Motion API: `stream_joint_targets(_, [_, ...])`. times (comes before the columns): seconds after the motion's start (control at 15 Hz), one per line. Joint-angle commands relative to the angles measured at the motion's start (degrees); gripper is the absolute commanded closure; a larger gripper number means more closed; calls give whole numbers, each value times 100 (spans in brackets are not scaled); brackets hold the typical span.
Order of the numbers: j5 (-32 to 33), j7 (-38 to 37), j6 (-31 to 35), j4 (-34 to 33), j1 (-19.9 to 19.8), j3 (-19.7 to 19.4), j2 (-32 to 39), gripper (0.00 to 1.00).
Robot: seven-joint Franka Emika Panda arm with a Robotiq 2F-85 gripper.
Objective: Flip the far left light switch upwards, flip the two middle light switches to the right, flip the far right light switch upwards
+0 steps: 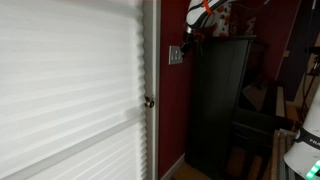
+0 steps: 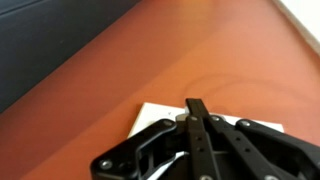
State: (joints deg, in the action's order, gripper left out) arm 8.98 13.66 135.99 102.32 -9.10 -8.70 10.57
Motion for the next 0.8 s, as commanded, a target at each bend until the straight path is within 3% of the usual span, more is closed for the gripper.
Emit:
stream_joint_targets(0.0, [-443,299,-1507,-124,-42,117,-382,100])
stream_joint_targets(0.07, [-453,260,-1935,-144,-27,106,-508,100])
stream_joint_targets(0.2, [-475,118,-2749,-190,-3,81,-801,72])
stream_joint_targets(0.33, [-414,-166,-3194,-180,22,57,-1118,61])
stream_joint_targets(0.47, [-306,-528,-3334,-72,43,55,-1513,47])
stream_joint_targets(0.73, [-5,-1275,-2713,283,43,99,-2288,18])
